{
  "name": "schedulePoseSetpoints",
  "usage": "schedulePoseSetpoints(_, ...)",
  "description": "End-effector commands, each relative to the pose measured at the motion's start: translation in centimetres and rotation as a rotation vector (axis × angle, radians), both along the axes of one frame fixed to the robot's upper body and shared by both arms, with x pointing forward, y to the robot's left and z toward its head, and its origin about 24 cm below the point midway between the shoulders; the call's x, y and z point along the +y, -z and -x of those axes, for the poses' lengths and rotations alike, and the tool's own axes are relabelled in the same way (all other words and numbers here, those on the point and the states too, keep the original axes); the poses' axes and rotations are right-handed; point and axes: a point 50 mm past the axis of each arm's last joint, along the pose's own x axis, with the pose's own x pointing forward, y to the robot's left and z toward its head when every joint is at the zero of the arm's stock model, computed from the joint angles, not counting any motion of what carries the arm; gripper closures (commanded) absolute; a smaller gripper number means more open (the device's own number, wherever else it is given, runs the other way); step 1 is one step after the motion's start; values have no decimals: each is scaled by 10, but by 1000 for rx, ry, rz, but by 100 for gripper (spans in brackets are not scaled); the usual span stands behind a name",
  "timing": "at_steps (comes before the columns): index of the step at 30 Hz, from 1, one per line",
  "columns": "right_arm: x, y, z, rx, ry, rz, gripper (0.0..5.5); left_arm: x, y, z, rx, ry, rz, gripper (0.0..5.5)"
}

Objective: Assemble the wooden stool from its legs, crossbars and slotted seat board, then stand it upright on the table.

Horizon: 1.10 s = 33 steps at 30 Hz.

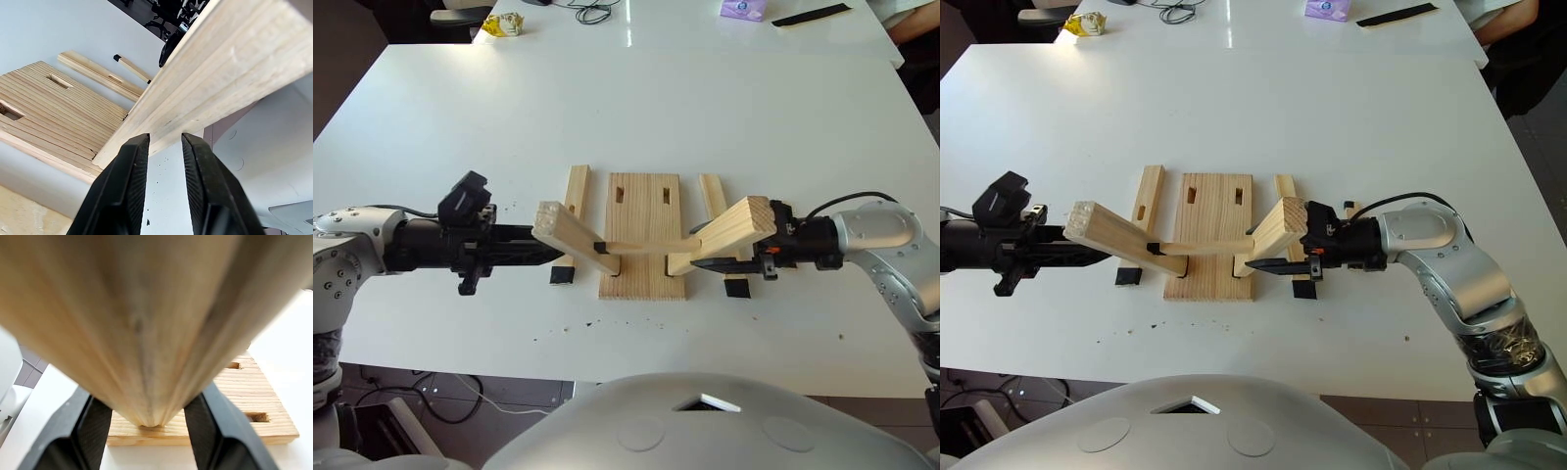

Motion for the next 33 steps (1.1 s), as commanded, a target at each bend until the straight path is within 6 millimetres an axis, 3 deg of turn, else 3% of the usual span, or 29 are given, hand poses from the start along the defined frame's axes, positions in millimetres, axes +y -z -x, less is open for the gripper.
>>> schedulePoseSetpoints(1,-1,13,0,61,0,93,346,-16,-1,0,-22,77,8,428)
schedulePoseSetpoints(7,4,12,-2,66,-47,102,346,-28,-3,5,-28,145,10,428)
schedulePoseSetpoints(20,19,19,-4,92,-102,102,346,-60,-21,-10,-70,213,77,428)
schedulePoseSetpoints(33,36,28,-12,106,-124,104,346,-81,-19,-10,-86,269,106,428)
